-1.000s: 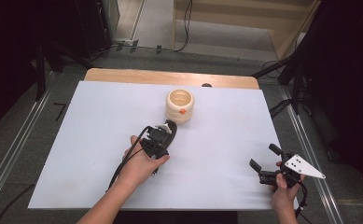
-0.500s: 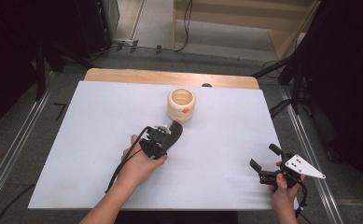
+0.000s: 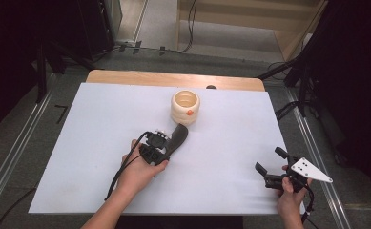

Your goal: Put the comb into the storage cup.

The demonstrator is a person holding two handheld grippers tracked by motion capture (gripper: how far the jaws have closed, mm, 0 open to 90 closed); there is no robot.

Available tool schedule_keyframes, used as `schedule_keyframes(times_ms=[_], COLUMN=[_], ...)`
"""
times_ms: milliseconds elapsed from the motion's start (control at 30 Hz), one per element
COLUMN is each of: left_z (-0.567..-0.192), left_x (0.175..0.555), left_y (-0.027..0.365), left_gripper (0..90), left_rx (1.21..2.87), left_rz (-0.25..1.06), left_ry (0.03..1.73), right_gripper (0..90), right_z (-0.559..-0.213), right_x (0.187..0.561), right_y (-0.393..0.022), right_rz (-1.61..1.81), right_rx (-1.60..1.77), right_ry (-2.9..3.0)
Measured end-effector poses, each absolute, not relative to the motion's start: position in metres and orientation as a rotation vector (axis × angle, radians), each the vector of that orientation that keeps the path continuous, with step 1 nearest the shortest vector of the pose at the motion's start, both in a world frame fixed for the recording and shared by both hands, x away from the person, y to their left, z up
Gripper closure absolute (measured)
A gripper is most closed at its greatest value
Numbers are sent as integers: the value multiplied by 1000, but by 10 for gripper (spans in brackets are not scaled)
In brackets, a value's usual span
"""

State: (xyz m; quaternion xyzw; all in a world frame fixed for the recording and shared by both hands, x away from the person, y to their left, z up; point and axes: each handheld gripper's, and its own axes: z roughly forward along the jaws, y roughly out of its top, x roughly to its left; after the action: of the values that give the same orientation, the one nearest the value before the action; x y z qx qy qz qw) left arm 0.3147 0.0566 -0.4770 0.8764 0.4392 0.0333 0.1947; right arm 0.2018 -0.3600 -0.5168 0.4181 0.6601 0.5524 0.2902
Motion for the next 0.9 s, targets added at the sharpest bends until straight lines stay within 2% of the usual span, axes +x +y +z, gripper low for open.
schedule_keyframes(times_ms=[467, 900], left_z=[-474, -465], left_x=[300, 285], left_y=[67, 75], left_gripper=[732, 731], left_rx=[2345, 2194], left_rz=[173, 267], left_ry=[1131, 1034], right_gripper=[0, 0], right_z=[-511, -488], right_x=[203, 207], right_y=[-354, -336], right_rz=[1461, 1521], right_rx=[1138, 1179], right_ry=[1793, 1821])
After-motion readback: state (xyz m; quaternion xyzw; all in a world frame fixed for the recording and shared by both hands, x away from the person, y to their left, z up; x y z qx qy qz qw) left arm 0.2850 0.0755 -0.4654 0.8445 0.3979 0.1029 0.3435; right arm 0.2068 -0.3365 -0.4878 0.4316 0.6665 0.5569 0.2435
